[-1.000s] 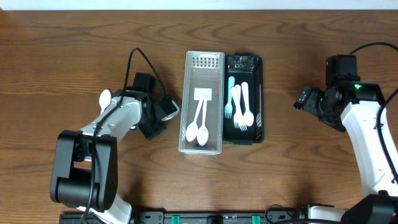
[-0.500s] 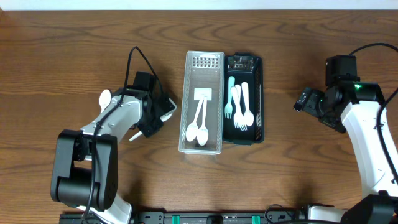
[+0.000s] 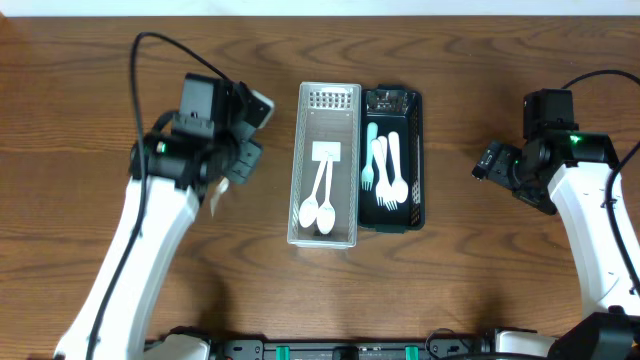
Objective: Pack container
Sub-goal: 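Grasp the last white spoon with the left gripper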
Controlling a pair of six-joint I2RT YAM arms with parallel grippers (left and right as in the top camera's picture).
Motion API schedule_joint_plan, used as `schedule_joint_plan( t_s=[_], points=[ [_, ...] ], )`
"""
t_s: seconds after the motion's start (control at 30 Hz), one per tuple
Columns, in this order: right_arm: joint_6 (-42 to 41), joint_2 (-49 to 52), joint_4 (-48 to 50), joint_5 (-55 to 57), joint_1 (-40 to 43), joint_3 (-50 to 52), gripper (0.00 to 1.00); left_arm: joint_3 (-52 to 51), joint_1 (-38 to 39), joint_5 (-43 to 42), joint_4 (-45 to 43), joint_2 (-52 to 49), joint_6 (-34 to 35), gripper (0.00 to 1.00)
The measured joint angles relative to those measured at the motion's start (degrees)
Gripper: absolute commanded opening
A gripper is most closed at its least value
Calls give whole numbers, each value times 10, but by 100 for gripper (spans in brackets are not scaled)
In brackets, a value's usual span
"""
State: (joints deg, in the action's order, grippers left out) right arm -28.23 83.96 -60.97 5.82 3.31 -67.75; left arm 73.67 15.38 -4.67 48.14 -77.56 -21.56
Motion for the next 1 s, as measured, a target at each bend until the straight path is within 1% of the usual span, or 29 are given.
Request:
schedule_joint_plan(
  t_s=[0.13,0.33,0.4,0.47,0.5,0.57,0.6,0.63,0.67,0.83,0.97,1.0],
  points=[
    [0,0,-1,0,0,0,99,0,45,-28,0,24,54,6],
    [0,0,-11,0,0,0,99,0,47,-12,25,15,113,6],
    [0,0,-12,0,0,0,99,0,41,10,53,9,155,6],
    [0,0,-14,0,0,0,99,-1,30,36,92,-2,213,6],
    [0,0,-14,0,0,0,99,-3,23,49,109,-10,247,10],
    [0,0,-14,0,0,0,99,-12,12,65,123,-23,293,35],
    [0,0,-14,0,0,0,99,-21,8,73,124,-31,320,51],
    [0,0,-14,0,0,0,99,-28,5,76,124,-39,334,64],
    [0,0,-14,0,0,0,99,-36,5,79,122,-49,349,70],
    [0,0,-14,0,0,0,99,-50,4,80,132,-106,382,68],
    [0,0,-19,0,0,0,99,-52,-9,81,127,-149,409,62],
    [0,0,-22,0,0,0,99,-54,-16,81,124,-162,413,58]
  ],
)
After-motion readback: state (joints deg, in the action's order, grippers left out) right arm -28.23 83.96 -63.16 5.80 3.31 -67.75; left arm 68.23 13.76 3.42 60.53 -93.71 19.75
